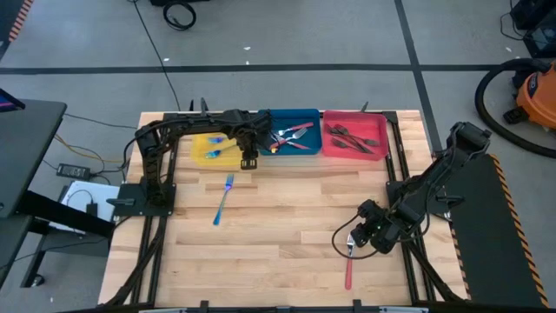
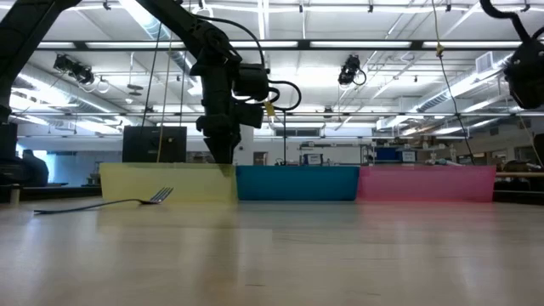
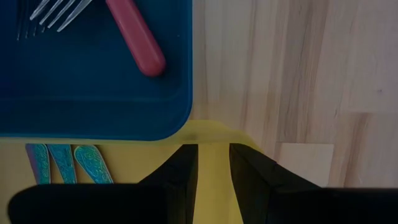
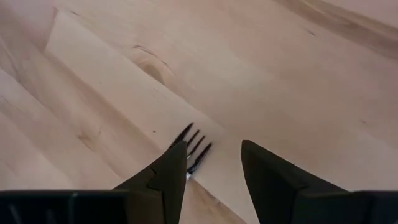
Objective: Sort silverware by color (type)
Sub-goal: Put the pink fork into the blue bin
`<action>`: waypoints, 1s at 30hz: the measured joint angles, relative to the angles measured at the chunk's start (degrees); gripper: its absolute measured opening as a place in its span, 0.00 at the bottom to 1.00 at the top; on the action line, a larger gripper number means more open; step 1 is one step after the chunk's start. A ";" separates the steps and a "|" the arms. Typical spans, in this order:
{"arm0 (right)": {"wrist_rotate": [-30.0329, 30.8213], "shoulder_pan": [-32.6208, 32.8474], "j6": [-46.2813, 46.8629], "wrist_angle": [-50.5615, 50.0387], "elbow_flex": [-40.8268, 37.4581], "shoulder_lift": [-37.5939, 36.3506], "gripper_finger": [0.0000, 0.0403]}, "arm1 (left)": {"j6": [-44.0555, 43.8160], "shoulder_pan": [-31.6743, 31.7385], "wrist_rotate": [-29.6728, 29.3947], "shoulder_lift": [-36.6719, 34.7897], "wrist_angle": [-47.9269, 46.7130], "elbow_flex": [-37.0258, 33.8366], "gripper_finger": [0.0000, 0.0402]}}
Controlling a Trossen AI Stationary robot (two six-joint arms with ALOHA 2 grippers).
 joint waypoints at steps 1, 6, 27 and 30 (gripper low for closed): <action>0.12 0.11 0.06 0.84 -0.62 0.00 0.40 | 0.00 0.00 -0.01 0.00 0.00 0.00 0.23; 0.54 0.53 -2.44 7.73 -3.54 0.02 0.40 | 0.00 0.00 0.01 0.00 0.04 0.00 0.23; 3.82 0.52 -6.29 18.83 -10.10 0.04 0.40 | -0.04 0.00 0.04 0.00 2.03 0.00 0.23; 4.35 0.48 -6.43 18.83 -10.10 0.04 0.39 | -0.04 0.00 0.04 0.00 2.16 0.00 0.23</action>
